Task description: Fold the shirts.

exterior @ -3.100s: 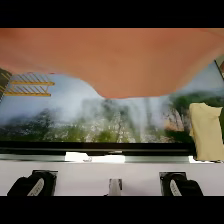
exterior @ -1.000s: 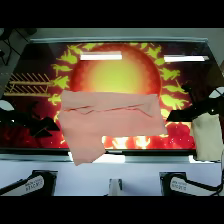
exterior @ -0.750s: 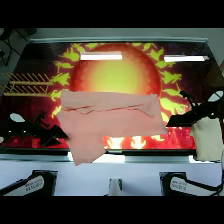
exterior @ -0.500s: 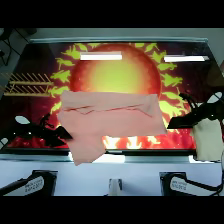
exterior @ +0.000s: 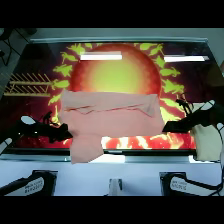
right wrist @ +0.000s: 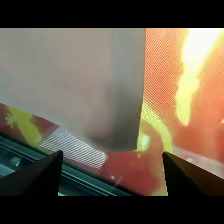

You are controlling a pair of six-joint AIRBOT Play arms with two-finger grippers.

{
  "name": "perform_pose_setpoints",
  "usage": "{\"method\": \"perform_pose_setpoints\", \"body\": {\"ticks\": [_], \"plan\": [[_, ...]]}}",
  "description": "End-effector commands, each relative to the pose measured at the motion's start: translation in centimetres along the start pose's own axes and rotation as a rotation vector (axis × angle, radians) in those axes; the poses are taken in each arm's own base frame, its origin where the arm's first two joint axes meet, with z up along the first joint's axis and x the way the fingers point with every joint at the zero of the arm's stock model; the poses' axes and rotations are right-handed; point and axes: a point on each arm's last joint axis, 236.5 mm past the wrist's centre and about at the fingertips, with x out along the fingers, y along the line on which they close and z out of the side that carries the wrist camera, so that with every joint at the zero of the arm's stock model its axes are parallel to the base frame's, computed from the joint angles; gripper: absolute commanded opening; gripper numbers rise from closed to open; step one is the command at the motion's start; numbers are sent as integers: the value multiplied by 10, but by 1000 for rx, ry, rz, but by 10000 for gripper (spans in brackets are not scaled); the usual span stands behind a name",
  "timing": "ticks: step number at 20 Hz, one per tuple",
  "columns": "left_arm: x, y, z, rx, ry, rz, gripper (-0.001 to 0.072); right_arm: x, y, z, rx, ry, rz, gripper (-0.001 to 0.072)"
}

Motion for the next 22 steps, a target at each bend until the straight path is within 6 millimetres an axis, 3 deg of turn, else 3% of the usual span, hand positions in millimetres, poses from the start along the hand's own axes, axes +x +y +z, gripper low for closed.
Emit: {"method": "perform_pose_setpoints", "body": {"ticks": [1,4,6,7,9,11,13,14,15,16,17,18,19,20,21,22], "plan": [[-6,-7,-2,31,-10,-12,36,13,8,12,46,-39,66,656],[-14,-13,0,56,-42,-21,36,24,16,18,63,-40,111,630],[-17,-16,0,65,-53,-24,36,34,19,20,40,-14,81,557],[-19,-17,-1,69,-48,-27,36,38,19,24,33,-15,52,402],[-26,-24,-2,88,-46,-36,36,41,27,29,36,-19,50,22],[-47,-44,13,175,-107,-54,35,30,39,39,-26,-53,79,23],[-99,-80,44,323,-275,-54,34,-13,48,63,-147,-152,31,23],[-146,-107,65,410,-428,-43,34,-47,50,81,-201,-235,-36,23],[-206,-143,79,501,-603,-49,34,-92,56,100,-275,-343,-120,23],[-268,-178,79,598,-765,-60,34,-151,70,118,-348,-482,-220,23],[-341,-218,64,702,-945,-76,34,-223,94,129,-429,-651,-328,23],[-406,-252,37,789,-1110,-95,35,-296,126,128,-502,-836,-430,23],[-473,-285,-3,875,-1289,-121,34,-379,166,113,-567,-1059,-549,23],[-528,-309,-48,948,-1449,-148,35,-452,204,84,-618,-1271,-671,23],[-575,-328,-98,1015,-1600,-178,35,-518,240,41,-646,-1481,-799,23],[-605,-339,-139,1063,-1706,-208,35,-557,265,-2,-645,-1624,-877,23]]}}
